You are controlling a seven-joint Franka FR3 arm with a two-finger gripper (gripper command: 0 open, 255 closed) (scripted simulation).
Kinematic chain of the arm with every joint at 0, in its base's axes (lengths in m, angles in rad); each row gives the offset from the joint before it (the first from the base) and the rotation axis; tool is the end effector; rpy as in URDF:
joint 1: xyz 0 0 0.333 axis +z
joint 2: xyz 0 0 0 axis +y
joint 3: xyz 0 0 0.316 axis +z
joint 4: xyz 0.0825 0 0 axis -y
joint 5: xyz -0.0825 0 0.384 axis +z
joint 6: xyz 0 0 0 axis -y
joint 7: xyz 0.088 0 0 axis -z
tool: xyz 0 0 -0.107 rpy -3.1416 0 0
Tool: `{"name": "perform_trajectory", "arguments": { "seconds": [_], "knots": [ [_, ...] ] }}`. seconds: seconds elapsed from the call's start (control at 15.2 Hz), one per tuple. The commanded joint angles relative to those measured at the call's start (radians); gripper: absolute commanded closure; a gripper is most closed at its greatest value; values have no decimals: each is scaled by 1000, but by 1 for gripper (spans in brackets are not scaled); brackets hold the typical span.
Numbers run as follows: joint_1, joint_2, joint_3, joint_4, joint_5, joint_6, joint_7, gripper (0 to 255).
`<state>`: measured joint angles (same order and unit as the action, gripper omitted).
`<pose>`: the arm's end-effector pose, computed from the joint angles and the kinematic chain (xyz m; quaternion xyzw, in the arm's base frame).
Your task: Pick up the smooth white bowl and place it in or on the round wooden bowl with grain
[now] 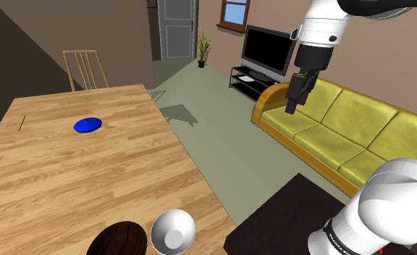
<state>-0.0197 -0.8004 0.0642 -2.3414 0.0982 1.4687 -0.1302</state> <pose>0.2917 0.0306 0.5926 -0.9958 -0.0798 0.0353 0.0279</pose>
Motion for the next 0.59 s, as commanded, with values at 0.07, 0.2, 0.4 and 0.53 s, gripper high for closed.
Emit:
{"name": "perform_trajectory", "arguments": {
  "seconds": [0.07,0.2,0.4,0.53],
  "knots": [
    [4,-1,13,-29,11,31,12,0],
    [12,1,41,-84,35,94,37,0],
    [26,17,84,-157,71,193,72,0],
    [37,36,114,-199,95,262,95,0]
  ]
}}
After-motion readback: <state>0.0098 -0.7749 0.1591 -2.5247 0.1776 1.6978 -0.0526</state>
